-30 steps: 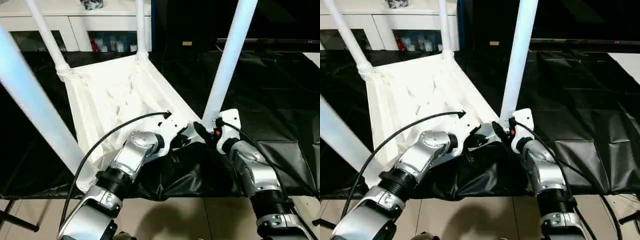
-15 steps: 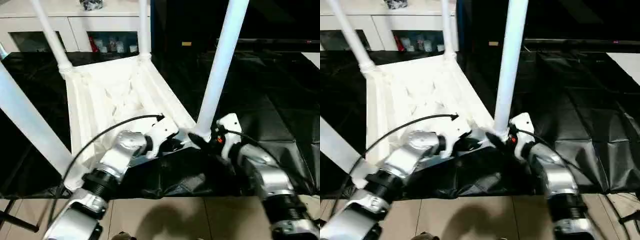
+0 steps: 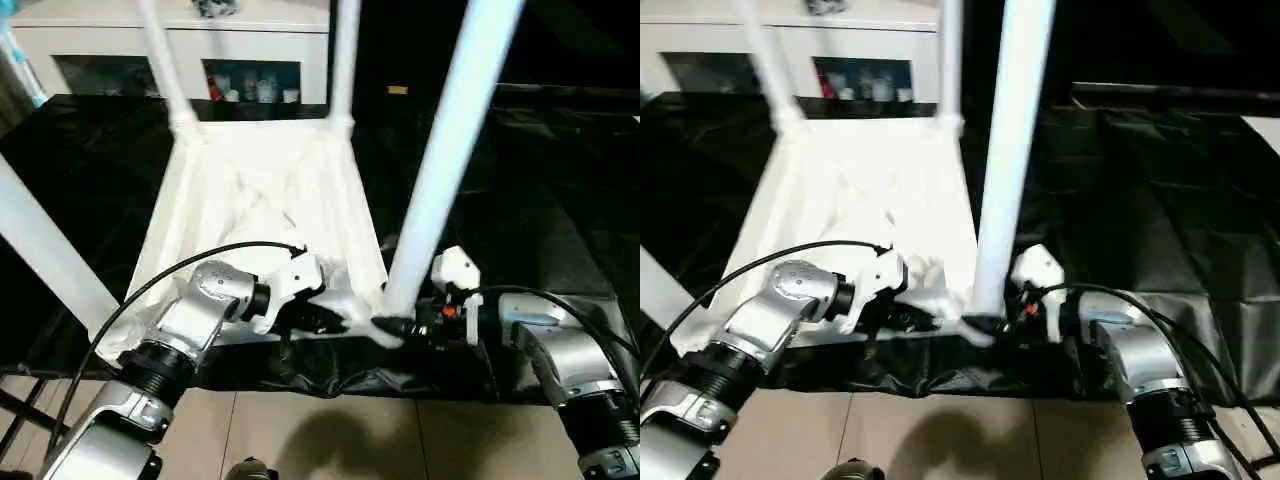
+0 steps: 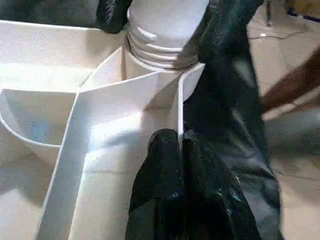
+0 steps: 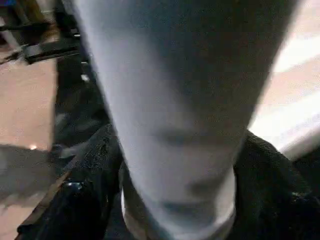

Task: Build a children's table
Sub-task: Rotate leg to tighten

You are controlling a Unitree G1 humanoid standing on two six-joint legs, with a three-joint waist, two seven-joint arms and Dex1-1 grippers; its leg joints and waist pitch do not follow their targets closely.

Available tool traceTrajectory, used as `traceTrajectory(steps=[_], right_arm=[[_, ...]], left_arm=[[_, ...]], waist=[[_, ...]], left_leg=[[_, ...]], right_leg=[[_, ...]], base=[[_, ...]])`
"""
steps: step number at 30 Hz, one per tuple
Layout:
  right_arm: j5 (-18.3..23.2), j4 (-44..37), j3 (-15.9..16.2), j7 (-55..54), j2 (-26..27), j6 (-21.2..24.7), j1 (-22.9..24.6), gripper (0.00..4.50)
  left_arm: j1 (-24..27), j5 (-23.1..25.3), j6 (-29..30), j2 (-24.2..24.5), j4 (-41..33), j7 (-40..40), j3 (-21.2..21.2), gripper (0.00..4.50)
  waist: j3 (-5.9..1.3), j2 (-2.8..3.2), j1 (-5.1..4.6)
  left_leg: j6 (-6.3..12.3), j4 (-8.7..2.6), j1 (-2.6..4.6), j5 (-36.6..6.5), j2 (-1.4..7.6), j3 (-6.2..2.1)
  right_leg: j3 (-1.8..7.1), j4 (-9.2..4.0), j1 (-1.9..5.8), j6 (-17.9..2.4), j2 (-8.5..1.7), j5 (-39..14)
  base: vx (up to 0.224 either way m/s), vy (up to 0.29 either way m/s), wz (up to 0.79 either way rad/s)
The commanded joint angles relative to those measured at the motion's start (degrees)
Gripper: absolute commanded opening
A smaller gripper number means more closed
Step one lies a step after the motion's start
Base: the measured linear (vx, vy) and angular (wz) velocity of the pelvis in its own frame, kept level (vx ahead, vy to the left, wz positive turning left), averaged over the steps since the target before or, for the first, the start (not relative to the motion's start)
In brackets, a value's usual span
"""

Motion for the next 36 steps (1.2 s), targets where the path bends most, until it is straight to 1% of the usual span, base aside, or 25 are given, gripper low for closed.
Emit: traceTrajectory(steps=[1,4,9,13,14,15,16,17,18,19,20,21,22,23,24,25,27,28,29,30,31,33,34,35,36], right_arm=[[0.6,-1.6,2.6,3.1,0.1,0.1,0.3,2.94],[0.1,-1.8,3.3,3.9,-0.2,-0.2,0.4,2.67],[0.3,-2.1,3.7,4.7,-0.5,-0.1,0.7,2.61],[0.7,-2.6,3.7,4.1,0.0,0.3,1.4,2.61],[1.1,-2.3,2.8,2.4,1.2,0.5,1.5,2.61],[1.2,-2.2,2.6,1.8,1.5,0.5,1.5,2.61],[1.3,-1.3,1.3,-1.1,3.0,0.4,1.1,2.61],[1.2,-0.9,0.8,-2.7,3.8,0.2,0.9,2.61],[0.5,1.2,-0.9,-7.7,5.8,-0.4,-0.1,2.61],[0.3,1.5,-1.2,-8.6,6.1,-0.5,-0.3,2.61],[-0.1,2.4,-1.8,-10.9,6.9,-0.6,-0.7,2.6],[-0.4,3.0,-2.2,-12.5,7.4,-0.7,-1.1,2.59],[-0.9,4.1,-3.1,-15.7,8.5,-0.8,-1.7,2.59],[-1.4,5.3,-4.3,-20.2,10.0,-0.2,-2.5,2.58],[-1.7,5.9,-4.9,-22.9,11.0,0.2,-2.9,2.58],[-2.9,6.9,-5.8,-27.9,12.8,1.3,-3.5,2.58],[-3.3,7.3,-6.2,-30.1,13.7,1.7,-3.7,2.58],[-3.6,7.8,-6.7,-32.3,14.7,2.1,-3.9,2.58],[-3.9,8.2,-6.8,-33.9,15.9,2.5,-4.0,2.58],[-4.4,8.4,-6.4,-35.0,17.2,2.1,-4.0,2.58],[-4.1,8.3,-6.4,-35.1,17.8,2.0,-3.8,2.58],[-3.4,8.1,-6.8,-35.8,18.9,1.4,-3.7,2.58],[-2.8,8.0,-7.2,-35.8,19.2,1.3,-3.7,2.58],[-2.0,7.6,-7.7,-35.4,19.4,0.9,-3.6,2.93],[-1.6,7.4,-7.9,-35.1,19.4,1.0,-3.6,2.93]], left_arm=[[-0.7,-1.8,-0.4,-0.5,-2.3,-1.1,-0.7,0.0],[-0.8,-1.7,-0.5,-0.4,-2.1,-1.4,-0.6,0.0],[-1.0,-1.6,-0.5,-0.6,-1.8,-1.4,-0.4,0.0],[-1.0,-1.6,-0.1,-1.4,-1.5,0.0,-0.2,0.0],[-1.4,-1.3,0.6,-2.6,-0.9,2.5,0.4,0.0],[-1.5,-1.2,0.8,-2.9,-0.7,3.2,0.5,0.0],[-2.0,-0.5,1.5,-4.2,0.2,6.4,1.1,0.0],[-2.2,-0.1,1.8,-4.8,0.6,7.9,1.3,0.0],[-2.8,0.7,2.5,-6.4,1.5,11.6,1.9,0.0],[-2.9,0.8,2.6,-6.7,1.7,12.3,1.9,0.0],[-3.2,1.1,3.1,-7.4,2.1,13.9,2.2,0.0],[-3.4,1.3,3.5,-7.9,2.3,15.0,2.4,0.0],[-3.8,1.6,4.4,-9.2,2.8,17.8,2.9,0.0],[-4.4,1.9,5.6,-11.0,3.2,21.4,3.7,0.0],[-4.7,2.1,6.3,-12.1,3.5,23.5,4.1,0.0],[-5.2,2.6,7.4,-14.0,4.0,28.0,5.0,0.0],[-5.3,2.9,7.6,-14.6,4.1,29.2,5.0,0.0],[-5.4,3.4,7.7,-15.3,4.3,30.8,5.1,0.0],[-5.5,3.9,7.8,-16.0,4.5,32.4,5.3,0.0],[-5.4,4.1,7.9,-16.8,4.6,33.6,5.5,0.0],[-5.3,4.0,7.9,-17.1,4.5,34.0,5.5,0.0],[-4.7,3.9,8.1,-17.2,3.6,33.6,5.1,0.0],[-4.3,4.0,8.0,-17.0,3.1,33.0,4.8,0.0],[-3.8,4.0,7.2,-16.6,2.4,31.5,4.2,0.0],[-3.6,3.9,6.8,-16.4,2.2,31.0,4.1,0.0]], waist=[[-3.84,-0.68,-0.27],[-3.85,-0.75,-0.3],[-3.98,-0.75,-0.24],[-3.96,-0.72,-0.19],[-3.97,-0.74,-0.21],[-3.94,-0.71,-0.11],[-3.83,-0.74,-0.21],[-3.76,-0.78,-0.31],[-3.74,-0.83,-0.41],[-3.74,-0.86,-0.58],[-3.71,-0.91,-0.9],[-3.74,-0.92,-0.9],[-3.72,-0.94,-0.99],[-3.66,-0.99,-1.45],[-3.66,-0.94,-1.6],[-3.77,-0.91,-2.07],[-3.76,-0.92,-2.39],[-3.98,-1.03,-2.65],[-4.03,-0.88,-2.63],[-4.12,-0.96,-2.78],[-4.12,-0.75,-2.77],[-4.04,-0.75,-2.82],[-3.97,-0.66,-2.91],[-3.92,-0.56,-3.04],[-3.9,-0.59,-3.07]], left_leg=[[3.24,-3.58,1.03,-10.5,1.87,-0.37],[3.08,-3.59,0.93,-10.5,1.84,-0.43],[3.44,-3.45,0.81,-9.2,1.78,-0.42],[3.48,-3.44,0.81,-9.4,1.81,-0.43],[3.46,-3.41,0.8,-9.4,1.79,-0.4],[3.4,-3.41,0.97,-9.9,1.86,-0.4],[3.18,-3.54,0.91,-10.2,1.88,-0.44],[2.66,-3.58,0.96,-11.1,1.76,-0.47],[2.41,-3.61,0.88,-11.3,1.66,-0.52],[2.1,-3.65,0.89,-11.4,1.64,-0.5],[1.47,-3.73,0.87,-12.0,1.47,-0.62],[1.45,-3.7,0.92,-12.0,1.43,-0.6],[1.47,-3.73,0.88,-12.1,1.46,-0.6],[1.28,-3.82,0.65,-11.8,1.44,-0.68],[1.17,-3.82,0.77,-11.9,1.41,-0.67],[0.99,-3.74,0.69,-11.6,1.23,-0.68],[0.99,-3.74,0.53,-10.9,1.17,-0.7],[1.9,-3.51,0.48,-9.4,1.09,-0.58],[2.22,-3.44,0.45,-8.8,1.04,-0.56],[2.76,-3.4,0.39,-8.0,0.99,-0.52],[3.17,-3.37,0.35,-7.4,0.98,-0.5],[3.53,-3.41,0.39,-7.8,0.99,-0.46],[3.46,-3.48,0.5,-8.6,1.07,-0.47],[3.22,-3.59,0.56,-9.5,1.16,-0.52],[3.11,-3.6,0.58,-9.9,1.18,-0.52]], right_leg=[[2.61,-4.1,2.62,-11.8,-4.6,-10.6],[2.61,-4.1,2.71,-11.6,-4.68,-10.6],[2.58,-3.93,2.77,-11.7,-4.61,-9.2],[2.53,-3.95,2.75,-11.7,-4.63,-9.4],[2.55,-3.96,2.74,-11.7,-4.6,-9.5],[2.56,-4.09,2.61,-11.7,-4.64,-10.0],[2.57,-4.13,2.63,-11.7,-4.66,-10.6],[2.53,-4.35,2.57,-11.5,-4.74,-12.2],[2.5,-4.43,2.68,-11.2,-4.76,-13.0],[2.51,-4.47,2.65,-11.0,-4.78,-13.6],[2.38,-4.76,2.72,-10.0,-4.79,-16.2],[2.4,-4.84,2.71,-9.7,-4.77,-16.6],[2.44,-4.89,2.72,-9.5,-4.82,-16.7],[2.4,-4.84,2.8,-9.2,-4.77,-16.4],[2.38,-4.87,2.68,-9.3,-4.69,-16.5],[2.33,-4.77,2.85,-9.5,-4.69,-16.1],[2.33,-4.82,2.92,-9.5,-4.62,-15.3],[2.46,-4.6,3.06,-10.0,-4.5,-12.2],[2.47,-4.51,3.06,-10.2,-4.5,-11.0],[2.41,-4.42,3.13,-10.6,-4.45,-9.5],[2.43,-4.34,3.15,-10.9,-4.45,-8.4],[2.39,-4.45,3.13,-11.0,-4.41,-8.5],[2.4,-4.59,3.06,-10.9,-4.46,-9.5],[2.36,-4.69,3.01,-10.8,-4.44,-10.6],[2.37,-4.71,3.03,-10.8,-4.44,-10.9]], base=[[0.0,0.0,0.0],[0.0,0.0,0.0],[0.0,0.0,0.0],[0.0,0.0,0.0],[0.0,0.0,0.0],[0.0,0.0,0.0],[0.0,0.0,0.0],[0.0,0.0,0.0],[0.0,0.0,0.0],[0.0,0.0,0.0],[0.0,0.0,0.0],[0.0,0.0,0.0],[0.0,0.0,0.0],[0.0,0.0,0.0],[0.0,0.0,0.0],[0.0,0.0,0.0],[0.0,0.0,0.0],[0.0,0.0,0.0],[0.0,0.0,0.0],[0.0,0.0,0.0],[0.0,0.0,0.0],[0.0,0.0,0.0],[0.0,0.0,0.0],[0.0,0.0,0.0],[0.0,0.0,0.0]])
